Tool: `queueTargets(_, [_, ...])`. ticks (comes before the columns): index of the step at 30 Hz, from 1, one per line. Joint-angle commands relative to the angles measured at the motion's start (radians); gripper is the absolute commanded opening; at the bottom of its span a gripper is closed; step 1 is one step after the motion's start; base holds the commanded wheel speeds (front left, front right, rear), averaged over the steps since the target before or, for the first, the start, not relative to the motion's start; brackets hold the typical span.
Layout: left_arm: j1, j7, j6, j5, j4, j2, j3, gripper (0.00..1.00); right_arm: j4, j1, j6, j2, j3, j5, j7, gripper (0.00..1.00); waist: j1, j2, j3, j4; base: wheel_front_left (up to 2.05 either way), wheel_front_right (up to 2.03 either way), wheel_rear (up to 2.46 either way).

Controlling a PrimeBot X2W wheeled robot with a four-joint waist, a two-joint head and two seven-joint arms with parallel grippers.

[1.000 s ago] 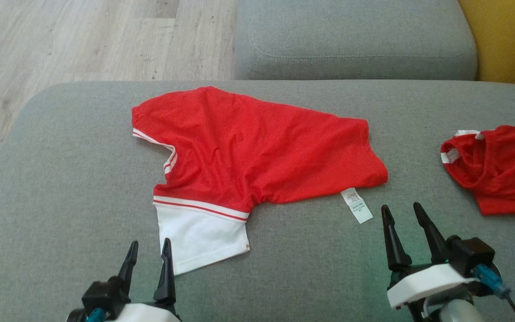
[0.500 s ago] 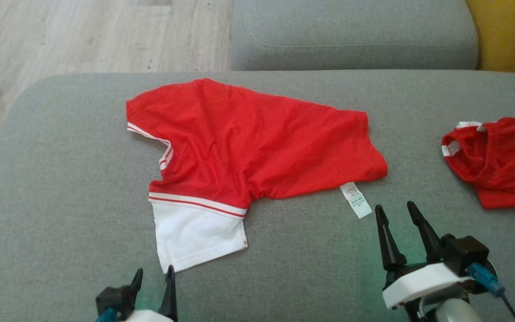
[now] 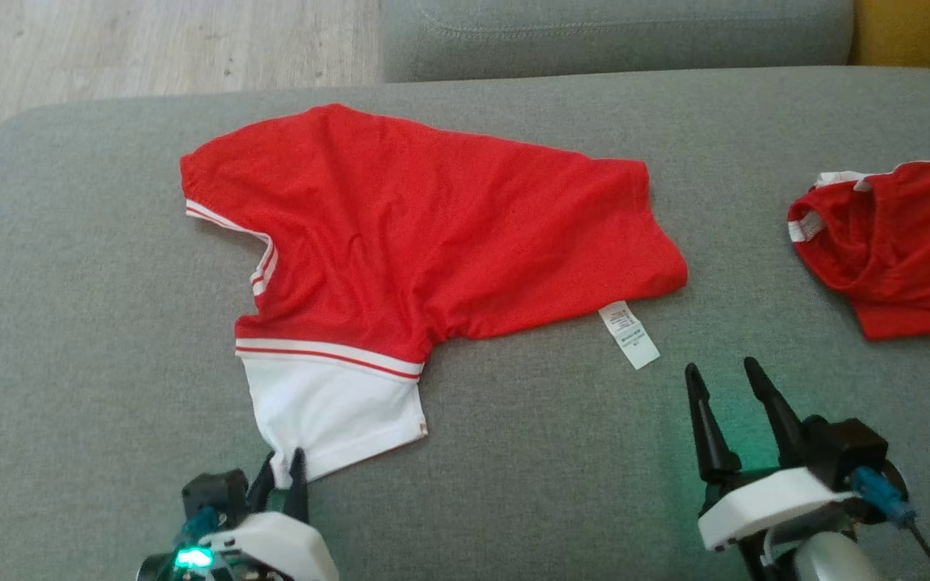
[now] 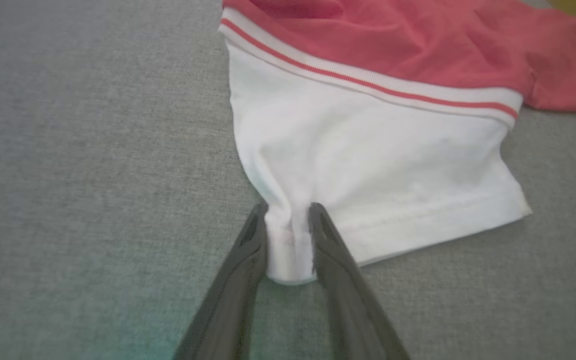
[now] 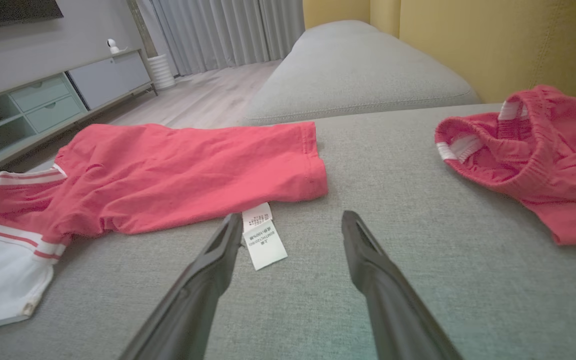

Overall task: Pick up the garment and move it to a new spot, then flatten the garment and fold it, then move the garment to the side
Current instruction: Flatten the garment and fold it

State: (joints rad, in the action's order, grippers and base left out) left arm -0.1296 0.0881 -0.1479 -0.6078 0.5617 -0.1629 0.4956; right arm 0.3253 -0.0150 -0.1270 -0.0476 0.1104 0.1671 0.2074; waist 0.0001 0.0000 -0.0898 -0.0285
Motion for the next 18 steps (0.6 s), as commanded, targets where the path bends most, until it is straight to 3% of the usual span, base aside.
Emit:
queueTargets(1, [-0.039, -0.006, 0.006, -0.007, -0.006, 0.003, -0.018, 0.33, -0.025, -0.057, -0.004, -0.003, 0.013, -0.01, -0.001, 1.0, -0.0001, 0.0, -0.005, -0.002, 0.0, 0.0, 0.0])
queueTargets(3, [-0.047, -0.006, 0.009, -0.007, -0.001, 0.008, -0.014, 0.05, -0.014, -0.075, -0.004, -0.003, -0.01, -0.02, -0.011, 1.0, -0.0001, 0.0, -0.012, -0.008, 0.0, 0.0, 0.0])
queueTargets(4, [-0.05, -0.003, 0.01, -0.007, -0.001, 0.01, -0.012, 0.0, -0.005, -0.088, -0.004, -0.003, -0.025, -0.027, -0.018, 1.0, -0.0001, 0.0, -0.017, -0.012, 0.0, 0.0, 0.0])
queueTargets(18, [-0.098, 0.11, -0.008, 0.023, -0.107, 0.001, -0.029, 0.0, 0.294, -0.367, -0.004, -0.003, -0.184, -0.09, -0.124, 1.0, -0.0001, 0.0, -0.089, -0.125, 0.0, 0.0, 0.0])
